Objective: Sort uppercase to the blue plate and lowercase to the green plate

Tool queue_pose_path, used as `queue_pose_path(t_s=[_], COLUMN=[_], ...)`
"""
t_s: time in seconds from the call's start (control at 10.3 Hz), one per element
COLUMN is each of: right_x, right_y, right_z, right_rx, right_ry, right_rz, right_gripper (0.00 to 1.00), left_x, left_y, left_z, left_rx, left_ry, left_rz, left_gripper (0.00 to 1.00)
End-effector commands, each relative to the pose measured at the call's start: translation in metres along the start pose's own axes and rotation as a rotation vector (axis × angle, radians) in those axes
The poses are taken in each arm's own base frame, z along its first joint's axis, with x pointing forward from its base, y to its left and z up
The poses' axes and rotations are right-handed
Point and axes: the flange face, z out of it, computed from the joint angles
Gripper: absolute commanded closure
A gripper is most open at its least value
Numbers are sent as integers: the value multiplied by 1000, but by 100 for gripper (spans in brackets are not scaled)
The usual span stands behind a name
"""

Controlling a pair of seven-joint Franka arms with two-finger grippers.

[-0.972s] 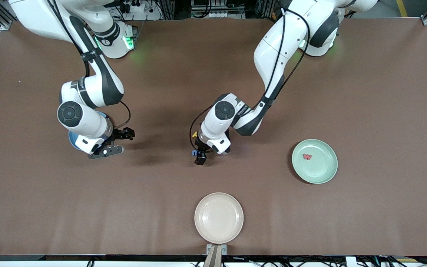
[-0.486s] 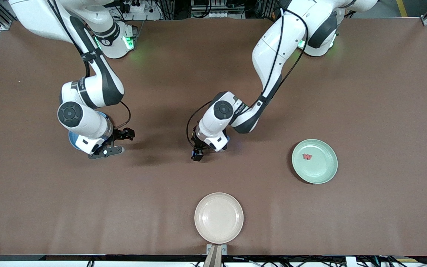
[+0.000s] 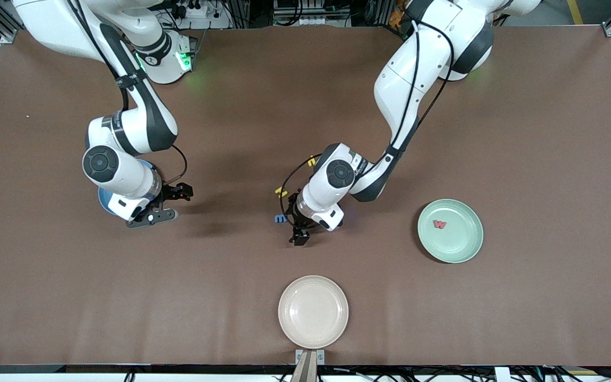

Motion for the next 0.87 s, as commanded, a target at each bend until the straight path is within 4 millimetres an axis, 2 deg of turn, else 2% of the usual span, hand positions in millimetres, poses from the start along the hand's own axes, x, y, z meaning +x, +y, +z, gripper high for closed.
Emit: queue_pose_path(t_s=[0.0,0.29,0.78], right_x=[2,2,2], right_y=[1,1,1], right_z=[0,0,0], right_rx=[2,2,2], right_ry=[4,4,6], right_rz=[-4,-2,-4], right_gripper=[0,0,0], left_x=[-3,-17,-17], left_y=[-12,-34,-33], left_z=[11,19,18], left_rx=[23,50,49], left_ry=[-7,-19,-19], left_rz=[57,121,137], left_gripper=[0,0,0])
